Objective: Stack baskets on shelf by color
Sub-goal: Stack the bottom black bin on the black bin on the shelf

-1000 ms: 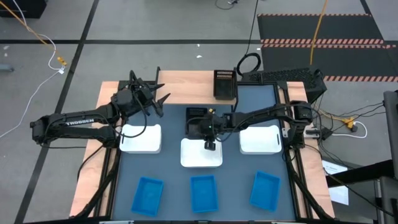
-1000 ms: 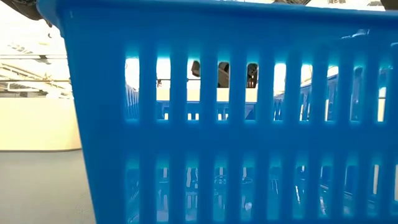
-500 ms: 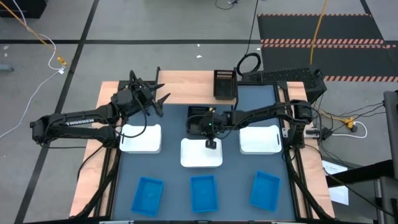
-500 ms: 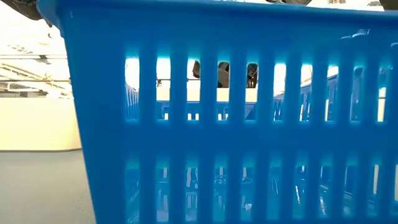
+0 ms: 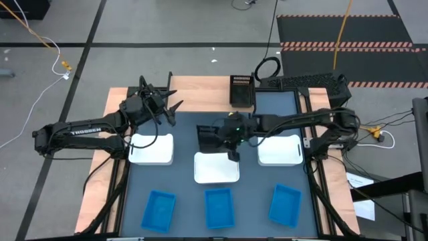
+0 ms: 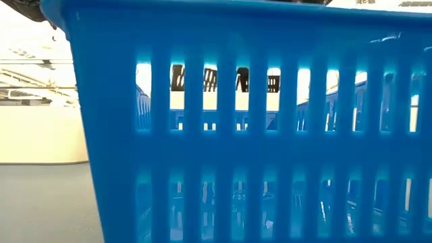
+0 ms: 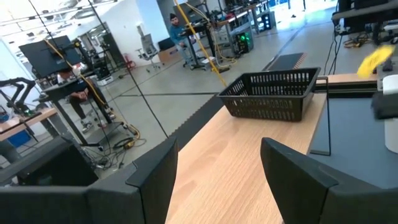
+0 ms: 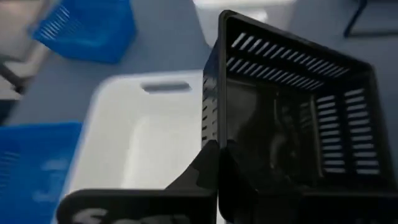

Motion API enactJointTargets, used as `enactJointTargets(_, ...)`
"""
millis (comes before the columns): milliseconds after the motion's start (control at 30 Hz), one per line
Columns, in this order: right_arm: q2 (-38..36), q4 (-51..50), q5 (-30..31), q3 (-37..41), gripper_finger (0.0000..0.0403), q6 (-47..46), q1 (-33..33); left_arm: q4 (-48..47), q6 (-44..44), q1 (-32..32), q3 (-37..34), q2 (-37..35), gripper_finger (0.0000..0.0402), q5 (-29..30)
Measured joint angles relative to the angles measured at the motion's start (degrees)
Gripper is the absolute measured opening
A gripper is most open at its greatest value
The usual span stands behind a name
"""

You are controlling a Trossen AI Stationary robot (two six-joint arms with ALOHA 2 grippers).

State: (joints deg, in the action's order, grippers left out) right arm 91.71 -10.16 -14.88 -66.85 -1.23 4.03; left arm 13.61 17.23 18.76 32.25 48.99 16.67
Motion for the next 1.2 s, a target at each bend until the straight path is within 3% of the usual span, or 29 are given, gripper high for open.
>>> enactJointTargets(167,-7.4,0.0,-4.6,0.0,0.0004,-0.1,0.0,0.0,-0.4,0.0,0.0,0.0,0.0232,0.0)
enactJointTargets(300,-14.5,1.2,-4.9,0.0,0.0003,1.6,1.1,0.1,-0.4,0.0,0.0,0.0,0.0232,0.0)
enactJointTargets(467,-20.5,-3.9,1.0,-4.7,0.0003,7.6,4.7,0.4,-1.7,0.0,0.0,0.0,0.0232,0.0)
enactJointTargets(767,-18.2,-27.5,21.2,-17.3,0.0003,21.7,12.9,0.4,-2.6,0.0,0.0,0.0,0.0232,0.0)
enactJointTargets(1000,-14.8,-33.8,19.3,-17.4,0.0003,23.6,19.2,0.4,-2.6,0.0,0.0,0.0,0.0232,-0.1)
enactJointTargets(1200,-12.9,-37.7,19.2,-17.4,0.0004,24.6,20.8,0.0,-2.3,0.0,0.0,0.2,0.0232,-0.1)
